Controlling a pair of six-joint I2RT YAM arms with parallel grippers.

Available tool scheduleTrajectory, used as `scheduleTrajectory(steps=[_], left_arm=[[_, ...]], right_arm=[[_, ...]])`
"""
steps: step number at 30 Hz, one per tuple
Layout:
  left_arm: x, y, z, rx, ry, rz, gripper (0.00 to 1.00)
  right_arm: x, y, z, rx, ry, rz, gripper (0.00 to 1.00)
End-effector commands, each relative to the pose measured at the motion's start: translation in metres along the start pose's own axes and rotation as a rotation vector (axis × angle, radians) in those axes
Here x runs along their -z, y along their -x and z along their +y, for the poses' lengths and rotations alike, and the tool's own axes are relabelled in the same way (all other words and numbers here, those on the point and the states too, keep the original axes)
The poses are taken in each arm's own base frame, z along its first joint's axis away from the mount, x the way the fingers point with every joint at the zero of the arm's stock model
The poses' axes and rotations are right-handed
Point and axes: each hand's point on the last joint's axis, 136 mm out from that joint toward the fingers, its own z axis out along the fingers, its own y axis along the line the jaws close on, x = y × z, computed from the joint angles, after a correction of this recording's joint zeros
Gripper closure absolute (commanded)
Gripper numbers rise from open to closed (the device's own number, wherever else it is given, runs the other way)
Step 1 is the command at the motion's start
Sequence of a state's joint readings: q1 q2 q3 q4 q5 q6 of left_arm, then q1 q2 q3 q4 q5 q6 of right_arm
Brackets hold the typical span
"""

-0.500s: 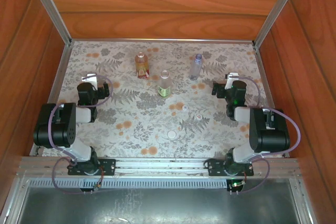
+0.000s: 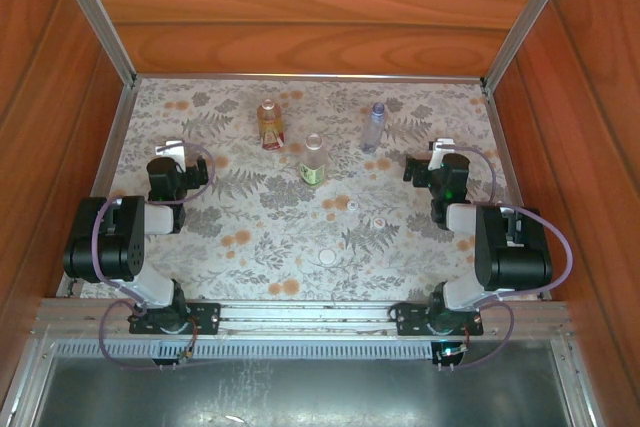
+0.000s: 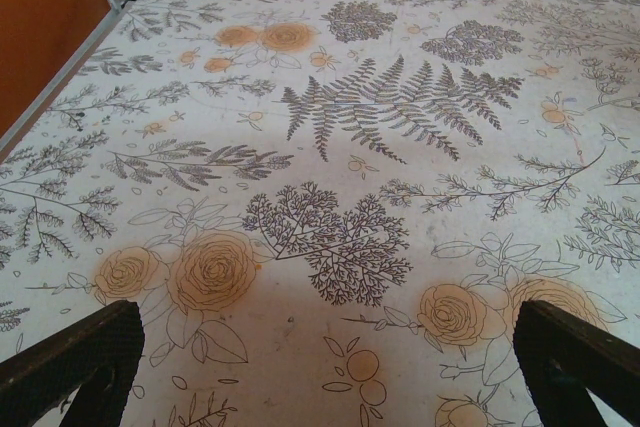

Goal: Screw on the bottle caps

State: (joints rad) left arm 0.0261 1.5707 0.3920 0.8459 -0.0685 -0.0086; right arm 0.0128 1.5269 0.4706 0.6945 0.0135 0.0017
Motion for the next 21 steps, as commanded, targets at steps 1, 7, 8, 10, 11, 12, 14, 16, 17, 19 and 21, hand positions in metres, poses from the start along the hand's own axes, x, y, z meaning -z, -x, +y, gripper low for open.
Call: scheduleTrajectory(steps=[1, 7, 8, 10, 11, 12, 14, 16, 17, 19, 21], left_arm=[[-0.001, 0.010, -0.003, 0.009, -0.016, -0.033, 0.00], [-0.001, 0.010, -0.002, 0.012, -0.014, -0.032, 0.00], [0.000, 0.010, -0.003, 0.009, -0.015, -0.032, 0.00], [0.000, 0.010, -0.004, 0.006, -0.020, -0.034, 0.00], [0.001, 0.010, -0.005, 0.002, -0.028, -0.035, 0.00], [0.002, 0.012, -0.008, -0.007, -0.047, -0.041, 0.00], [0.008, 0.019, -0.017, -0.040, -0.083, -0.063, 0.00], [0.016, 0.026, -0.021, -0.061, -0.085, -0.091, 0.00], [0.021, 0.028, -0.022, -0.069, -0.083, -0.103, 0.00], [0.034, 0.037, -0.027, -0.095, -0.091, -0.141, 0.00], [0.045, 0.047, -0.036, -0.139, -0.091, -0.170, 0.00]], right_arm=[[-0.002, 0.003, 0.003, 0.013, 0.017, -0.007, 0.00], [-0.001, 0.004, 0.004, 0.014, 0.017, -0.009, 0.00], [-0.001, 0.004, 0.004, 0.013, 0.017, -0.010, 0.00], [-0.001, 0.004, 0.004, 0.012, 0.017, -0.014, 0.00], [-0.001, 0.004, 0.004, 0.013, 0.017, -0.014, 0.00], [0.000, 0.004, 0.004, 0.012, 0.017, -0.015, 0.00], [0.000, 0.005, 0.004, 0.014, 0.017, -0.018, 0.00], [0.002, 0.010, 0.005, 0.019, 0.025, -0.024, 0.00], [0.004, 0.014, 0.006, 0.022, 0.031, -0.022, 0.00], [0.009, 0.019, 0.009, 0.026, 0.045, -0.016, 0.00], [0.015, 0.027, 0.014, 0.039, 0.070, -0.022, 0.00]])
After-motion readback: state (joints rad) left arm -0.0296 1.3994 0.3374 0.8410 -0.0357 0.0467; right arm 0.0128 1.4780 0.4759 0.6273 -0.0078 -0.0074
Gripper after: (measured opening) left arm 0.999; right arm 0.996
